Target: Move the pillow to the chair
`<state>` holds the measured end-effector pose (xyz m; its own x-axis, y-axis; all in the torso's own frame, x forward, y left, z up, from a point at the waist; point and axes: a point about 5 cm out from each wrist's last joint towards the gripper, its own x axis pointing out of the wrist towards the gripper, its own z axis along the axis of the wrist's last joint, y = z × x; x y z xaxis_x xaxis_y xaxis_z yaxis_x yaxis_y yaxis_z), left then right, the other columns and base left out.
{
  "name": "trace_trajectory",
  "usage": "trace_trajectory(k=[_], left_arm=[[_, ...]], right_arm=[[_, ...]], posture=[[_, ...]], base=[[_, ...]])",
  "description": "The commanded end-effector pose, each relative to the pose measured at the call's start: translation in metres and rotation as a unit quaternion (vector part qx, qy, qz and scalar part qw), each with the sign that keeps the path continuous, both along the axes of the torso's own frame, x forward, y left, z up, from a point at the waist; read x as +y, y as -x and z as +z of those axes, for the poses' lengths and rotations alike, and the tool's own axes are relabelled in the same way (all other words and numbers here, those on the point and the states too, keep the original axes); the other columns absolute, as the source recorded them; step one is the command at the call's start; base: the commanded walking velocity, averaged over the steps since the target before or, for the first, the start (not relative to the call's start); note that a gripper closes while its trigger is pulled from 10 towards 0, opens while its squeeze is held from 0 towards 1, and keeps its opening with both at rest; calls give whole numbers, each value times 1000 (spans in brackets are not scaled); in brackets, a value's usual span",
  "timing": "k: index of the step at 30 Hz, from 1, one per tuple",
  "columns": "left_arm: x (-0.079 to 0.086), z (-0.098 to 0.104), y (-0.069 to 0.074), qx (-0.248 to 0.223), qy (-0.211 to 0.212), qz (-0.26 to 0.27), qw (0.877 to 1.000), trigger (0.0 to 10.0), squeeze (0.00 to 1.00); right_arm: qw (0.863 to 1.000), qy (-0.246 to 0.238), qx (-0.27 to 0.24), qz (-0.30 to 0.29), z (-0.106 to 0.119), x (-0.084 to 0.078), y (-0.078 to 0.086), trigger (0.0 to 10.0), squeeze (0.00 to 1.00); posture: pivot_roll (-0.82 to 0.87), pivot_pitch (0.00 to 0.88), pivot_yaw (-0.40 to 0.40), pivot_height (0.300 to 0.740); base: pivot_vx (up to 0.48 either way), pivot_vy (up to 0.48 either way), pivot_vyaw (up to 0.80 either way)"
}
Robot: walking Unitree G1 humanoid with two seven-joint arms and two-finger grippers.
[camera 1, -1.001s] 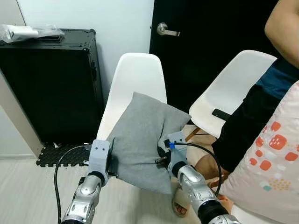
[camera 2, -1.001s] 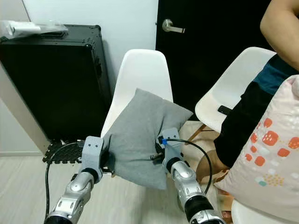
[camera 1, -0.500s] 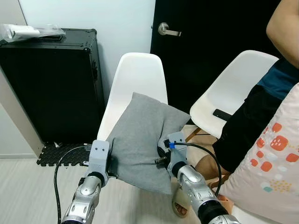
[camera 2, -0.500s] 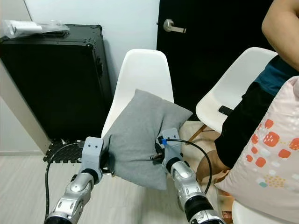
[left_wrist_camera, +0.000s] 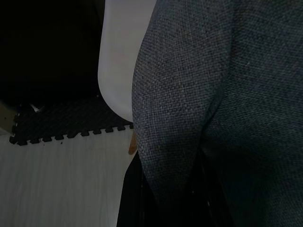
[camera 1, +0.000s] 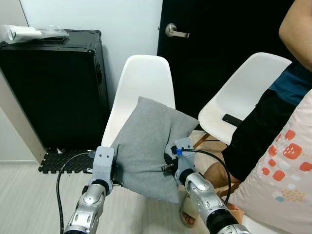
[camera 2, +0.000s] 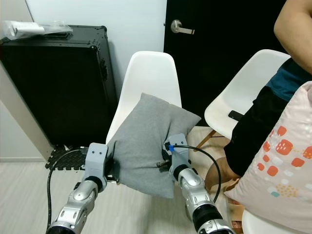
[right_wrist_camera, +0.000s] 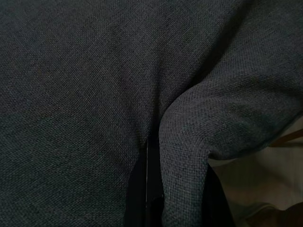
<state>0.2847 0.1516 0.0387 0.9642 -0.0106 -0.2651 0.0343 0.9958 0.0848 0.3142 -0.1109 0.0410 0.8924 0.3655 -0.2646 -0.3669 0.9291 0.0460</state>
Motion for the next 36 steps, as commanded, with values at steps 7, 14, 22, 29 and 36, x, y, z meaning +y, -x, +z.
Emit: trace_trajectory(k=[7, 14, 22, 29, 36], left_arm=[[13, 12, -5, -34, -12, 37, 999, 10000, 0], [13, 11, -4, -33, -11, 39, 999, 10000, 0], [13, 11, -3, -32, -11, 40, 999, 10000, 0], [14, 10, -4, -29, -13, 37, 999, 10000, 0], [19, 12, -14, -22, -28, 43, 998, 10000, 0]], right_arm=[[1000, 16, 8, -5, -6, -8, 5, 10000, 0], [1000, 16, 9, -3, -7, -8, 5, 10000, 0], [1000, 16, 9, -3, -7, -8, 5, 10000, 0], [1000, 16, 12, -3, -7, -6, 4, 10000, 0], [1000, 16, 24, -13, -4, -5, -4, 10000, 0]], posture=[[-6, 44, -54, 740], [-5, 47, -57, 740], [-5, 51, -57, 740], [-6, 66, -62, 740], [-11, 100, -65, 740]], base=[[0, 0, 0], [0, 0, 0], [0, 0, 0], [0, 0, 0], [0, 0, 0]])
